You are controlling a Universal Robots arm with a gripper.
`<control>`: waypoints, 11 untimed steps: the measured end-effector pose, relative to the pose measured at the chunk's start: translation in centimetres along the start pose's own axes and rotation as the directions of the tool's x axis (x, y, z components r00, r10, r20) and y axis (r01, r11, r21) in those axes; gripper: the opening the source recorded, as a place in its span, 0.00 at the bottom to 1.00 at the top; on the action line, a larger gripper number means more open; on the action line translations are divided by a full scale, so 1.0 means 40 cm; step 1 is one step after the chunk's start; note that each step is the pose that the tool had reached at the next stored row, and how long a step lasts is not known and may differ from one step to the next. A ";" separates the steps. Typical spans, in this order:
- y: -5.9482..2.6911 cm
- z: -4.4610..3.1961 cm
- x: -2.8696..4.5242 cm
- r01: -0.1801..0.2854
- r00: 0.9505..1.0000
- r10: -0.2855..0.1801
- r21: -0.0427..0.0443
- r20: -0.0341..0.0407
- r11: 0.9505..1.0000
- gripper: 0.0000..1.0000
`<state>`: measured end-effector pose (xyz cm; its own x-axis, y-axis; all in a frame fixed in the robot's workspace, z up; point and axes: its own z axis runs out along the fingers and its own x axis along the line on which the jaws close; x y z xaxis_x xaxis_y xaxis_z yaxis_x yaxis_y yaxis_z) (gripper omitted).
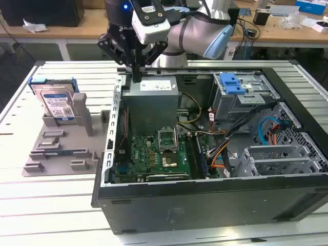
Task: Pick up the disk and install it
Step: 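Reach for the disk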
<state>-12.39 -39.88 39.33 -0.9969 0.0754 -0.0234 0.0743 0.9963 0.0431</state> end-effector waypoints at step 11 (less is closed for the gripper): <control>-0.010 -0.005 0.190 0.000 1.000 0.000 0.000 0.000 1.000 0.11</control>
<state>-20.01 -39.72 39.33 -0.9969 0.0752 -0.0235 0.0742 0.9963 0.0431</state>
